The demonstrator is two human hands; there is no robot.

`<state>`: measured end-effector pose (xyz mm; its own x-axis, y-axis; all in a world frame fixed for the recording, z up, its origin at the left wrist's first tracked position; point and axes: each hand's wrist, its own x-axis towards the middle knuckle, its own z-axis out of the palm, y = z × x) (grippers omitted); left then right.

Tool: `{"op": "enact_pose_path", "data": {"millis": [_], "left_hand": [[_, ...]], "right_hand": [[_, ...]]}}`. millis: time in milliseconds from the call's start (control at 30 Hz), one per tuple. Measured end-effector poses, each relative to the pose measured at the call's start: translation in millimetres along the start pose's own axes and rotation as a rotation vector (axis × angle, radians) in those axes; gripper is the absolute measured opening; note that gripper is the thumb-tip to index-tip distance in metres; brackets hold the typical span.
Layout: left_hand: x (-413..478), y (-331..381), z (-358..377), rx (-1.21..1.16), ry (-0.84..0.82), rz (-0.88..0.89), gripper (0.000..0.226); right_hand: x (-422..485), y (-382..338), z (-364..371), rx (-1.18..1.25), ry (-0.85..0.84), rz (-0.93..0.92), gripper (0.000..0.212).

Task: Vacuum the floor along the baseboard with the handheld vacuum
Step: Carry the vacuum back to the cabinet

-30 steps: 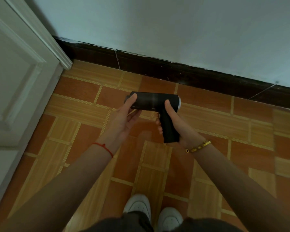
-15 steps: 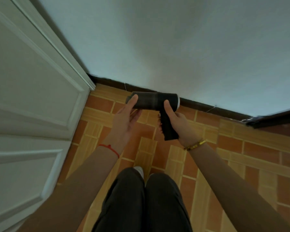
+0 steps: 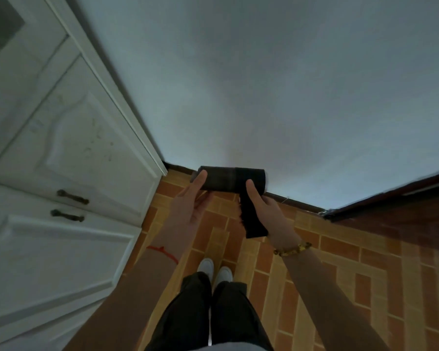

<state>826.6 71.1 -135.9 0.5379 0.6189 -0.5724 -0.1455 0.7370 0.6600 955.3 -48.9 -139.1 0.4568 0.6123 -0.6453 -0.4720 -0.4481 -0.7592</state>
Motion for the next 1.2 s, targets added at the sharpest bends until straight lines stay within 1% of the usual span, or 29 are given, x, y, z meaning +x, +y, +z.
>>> {"op": "enact_pose_path", "data": {"millis": [100,300,433,500,600,733,800,867,900,1000,1100,1200], "left_hand": [[-36.0,12.2,6.4,-0.027,0.024,0.021,0.016],[-82.1,7.2,-0.3,-0.062,0.049,0.057,0.016],[-99.6,6.8,-11.0,-0.146,0.084,0.084,0.017],[-105.3,10.3,-16.1,-0.174,0.121,0.091,0.026],[-117.0,22.4,-25.0,-0.27,0.2,0.113,0.055],[-142.6,40.4,-42.4,-0.368,0.268,0.152,0.062],[-157.1,46.2,-56.5,-0.399,0.322,0.17,0.056],[-172.5,51.0,-74.0,-0.448,0.34,0.206,0.039],[-181.4,54.0,-82.3,-0.475,0.356,0.232,0.035],[-204.1,59.5,-114.5,-0.521,0.433,0.328,0.045],[-231.7,62.6,-146.9,-0.593,0.461,0.406,0.032],[-265.8,66.6,-184.8,-0.656,0.542,0.448,0.042]], "right_hand": [[-29.4,-9.7,1.7,-0.024,-0.023,-0.021,0.061],[-63.4,-6.5,7.5,-0.048,-0.068,-0.038,0.055],[-73.2,-8.5,18.5,-0.105,-0.113,-0.03,0.06],[-76.2,-12.8,27.1,-0.144,-0.14,-0.034,0.063],[-79.7,-20.6,43.2,-0.211,-0.179,-0.057,0.061],[-83.6,-27.8,73.9,-0.288,-0.259,-0.093,0.06],[-87.9,-30.1,95.3,-0.339,-0.324,-0.115,0.059],[-92.1,-29.7,118.2,-0.398,-0.39,-0.138,0.059],[-94.7,-28.2,130.0,-0.422,-0.426,-0.145,0.059],[-106.0,-19.5,167.8,-0.461,-0.545,-0.149,0.058],[-121.8,-7.5,208.6,-0.497,-0.626,-0.123,0.055],[-142.9,8.9,251.3,-0.539,-0.713,-0.081,0.054]]}}
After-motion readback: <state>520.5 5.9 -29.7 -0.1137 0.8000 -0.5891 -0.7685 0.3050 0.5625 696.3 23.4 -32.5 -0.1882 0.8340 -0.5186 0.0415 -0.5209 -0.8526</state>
